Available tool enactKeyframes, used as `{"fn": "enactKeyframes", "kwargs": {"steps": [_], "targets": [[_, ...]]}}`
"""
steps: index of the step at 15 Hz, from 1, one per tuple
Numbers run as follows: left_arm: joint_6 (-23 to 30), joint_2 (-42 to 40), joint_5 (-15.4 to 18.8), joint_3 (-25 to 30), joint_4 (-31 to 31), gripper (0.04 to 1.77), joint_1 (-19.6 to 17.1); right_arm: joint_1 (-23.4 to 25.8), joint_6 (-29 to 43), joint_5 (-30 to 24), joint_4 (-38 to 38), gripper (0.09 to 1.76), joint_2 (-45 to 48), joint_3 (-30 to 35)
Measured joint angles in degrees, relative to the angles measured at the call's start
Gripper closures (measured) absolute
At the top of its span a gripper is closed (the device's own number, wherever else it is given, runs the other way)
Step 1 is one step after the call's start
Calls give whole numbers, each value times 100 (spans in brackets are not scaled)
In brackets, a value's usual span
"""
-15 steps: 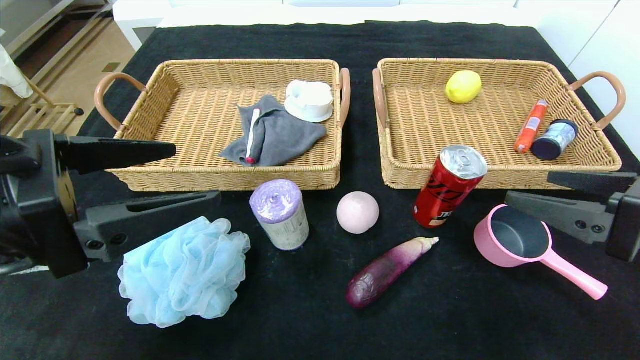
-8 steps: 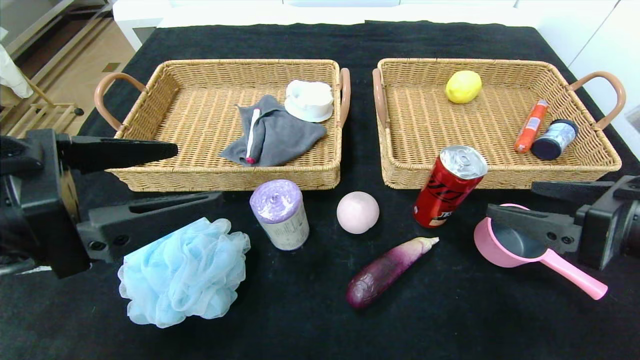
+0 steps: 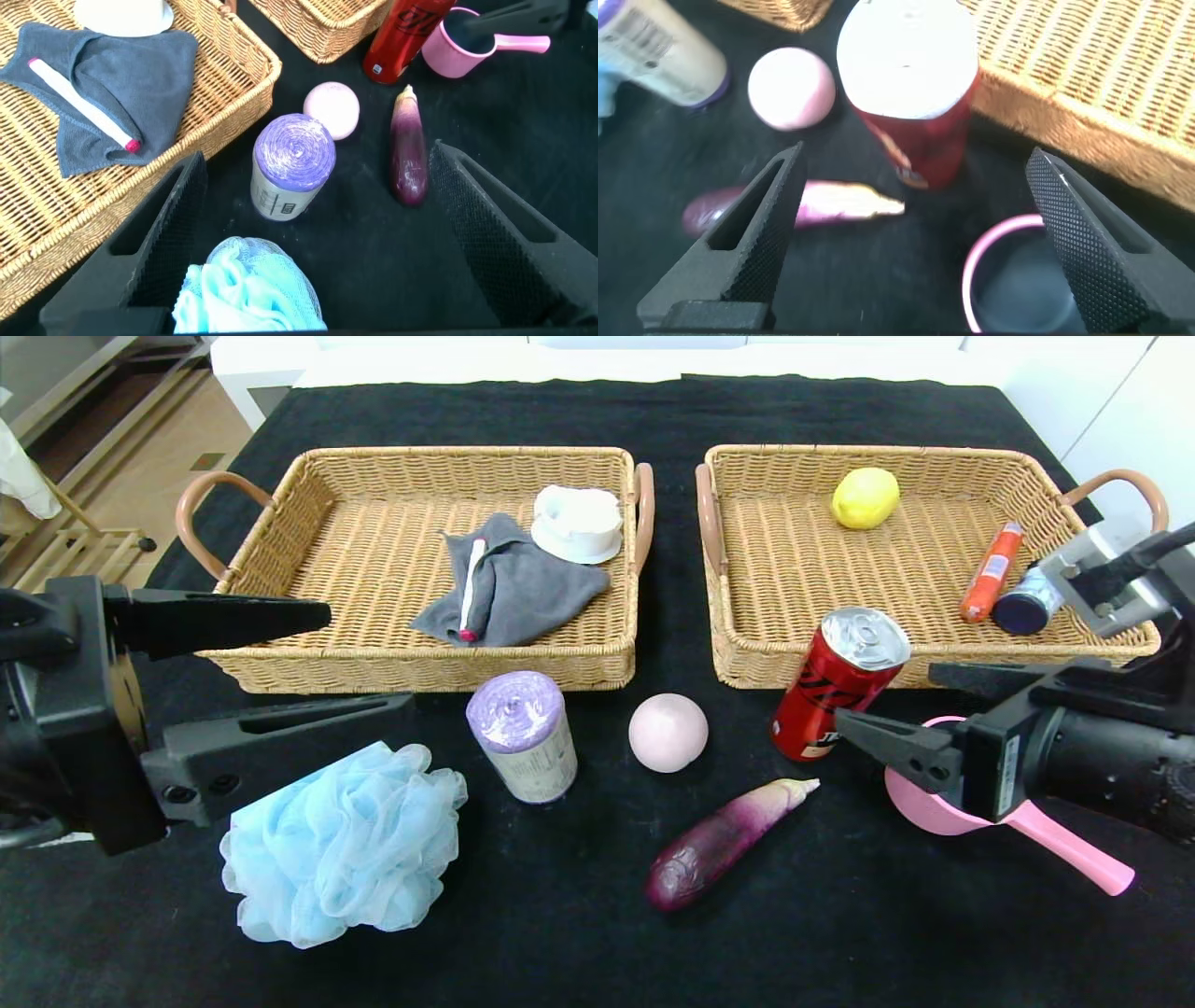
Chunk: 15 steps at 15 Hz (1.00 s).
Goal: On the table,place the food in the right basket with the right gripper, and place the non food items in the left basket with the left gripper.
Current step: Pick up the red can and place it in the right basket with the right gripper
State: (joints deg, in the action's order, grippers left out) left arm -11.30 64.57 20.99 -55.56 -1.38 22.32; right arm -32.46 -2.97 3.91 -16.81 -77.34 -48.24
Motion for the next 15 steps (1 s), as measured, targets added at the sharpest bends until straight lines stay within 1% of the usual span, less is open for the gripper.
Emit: {"fn": "enactKeyframes", "kwargs": {"steps": [2, 7, 10, 12, 15], "targets": [[1, -2, 0, 9, 0, 9, 0, -41, -13, 145, -308, 14, -216, 9], [1, -2, -2, 11, 0, 9, 0, -99, -27, 473, -1425, 14, -712, 180], [1, -13, -2, 20, 0, 9, 0, -110, -9, 575, -2072, 14, -990, 227], [1, -22, -2, 20, 0, 9, 0, -166, -11, 730, -2361, 14, -1143, 233], [1, -27, 0, 20, 0, 9, 0, -232, -13, 769, -2509, 14, -1290, 235]]}}
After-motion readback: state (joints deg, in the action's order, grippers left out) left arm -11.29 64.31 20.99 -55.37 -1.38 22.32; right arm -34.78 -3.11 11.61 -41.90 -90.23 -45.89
